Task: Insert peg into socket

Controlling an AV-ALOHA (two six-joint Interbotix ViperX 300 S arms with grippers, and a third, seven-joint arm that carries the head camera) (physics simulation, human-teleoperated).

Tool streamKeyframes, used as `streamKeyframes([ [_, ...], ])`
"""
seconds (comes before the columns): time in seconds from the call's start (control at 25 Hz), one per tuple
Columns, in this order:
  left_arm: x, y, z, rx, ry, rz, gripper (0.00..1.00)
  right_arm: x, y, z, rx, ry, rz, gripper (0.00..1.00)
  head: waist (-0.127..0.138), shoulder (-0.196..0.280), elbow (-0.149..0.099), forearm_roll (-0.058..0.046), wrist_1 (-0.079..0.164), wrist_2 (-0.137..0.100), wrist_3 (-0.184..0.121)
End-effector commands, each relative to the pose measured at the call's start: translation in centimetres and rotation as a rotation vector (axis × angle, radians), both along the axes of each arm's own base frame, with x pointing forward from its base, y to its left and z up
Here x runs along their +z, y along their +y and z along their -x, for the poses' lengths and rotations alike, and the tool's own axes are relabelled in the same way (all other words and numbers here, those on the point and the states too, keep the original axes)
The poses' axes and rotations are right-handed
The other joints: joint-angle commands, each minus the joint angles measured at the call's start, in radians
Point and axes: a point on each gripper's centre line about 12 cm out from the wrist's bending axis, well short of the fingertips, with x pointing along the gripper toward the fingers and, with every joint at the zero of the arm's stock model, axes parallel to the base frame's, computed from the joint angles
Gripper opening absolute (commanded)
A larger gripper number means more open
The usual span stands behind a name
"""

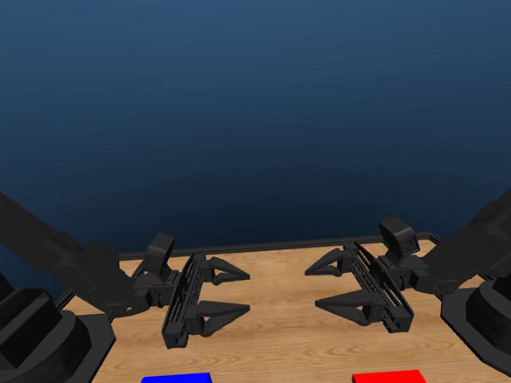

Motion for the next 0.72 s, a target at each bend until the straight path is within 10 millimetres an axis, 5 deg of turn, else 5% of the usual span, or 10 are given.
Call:
streamKeyframes([
  [0.04,1.6,-1.9,0.5,-0.066,-0.116,0.117,1.00,-0.6,0.7,-1.1,-0.044,0.104,-0.070,1.00,0.012,-0.003,-0.041,0.015,0.135,0.060,-0.003],
  [0.36,1.7,-1.7,0.9,-0.071,-0.153,0.124,1.00,-0.3,0.0,0.2,-0.076,0.109,-0.093,1.00,0.027,-0.010,-0.042,0.018,0.153,0.060,-0.015],
  [0.48,1.2,-1.8,1.9,-0.035,-0.069,0.152,1.00,-0.3,0.7,-0.5,-0.055,0.157,-0.093,1.00,0.032,-0.002,-0.041,0.020,0.157,0.057,0.005],
  [0.72,-2.7,-1.7,6.8,0.048,0.266,0.199,1.00,0.3,1.5,-2.3,-0.035,0.195,-0.100,1.00,0.055,0.036,-0.035,0.032,0.179,0.072,0.085],
])
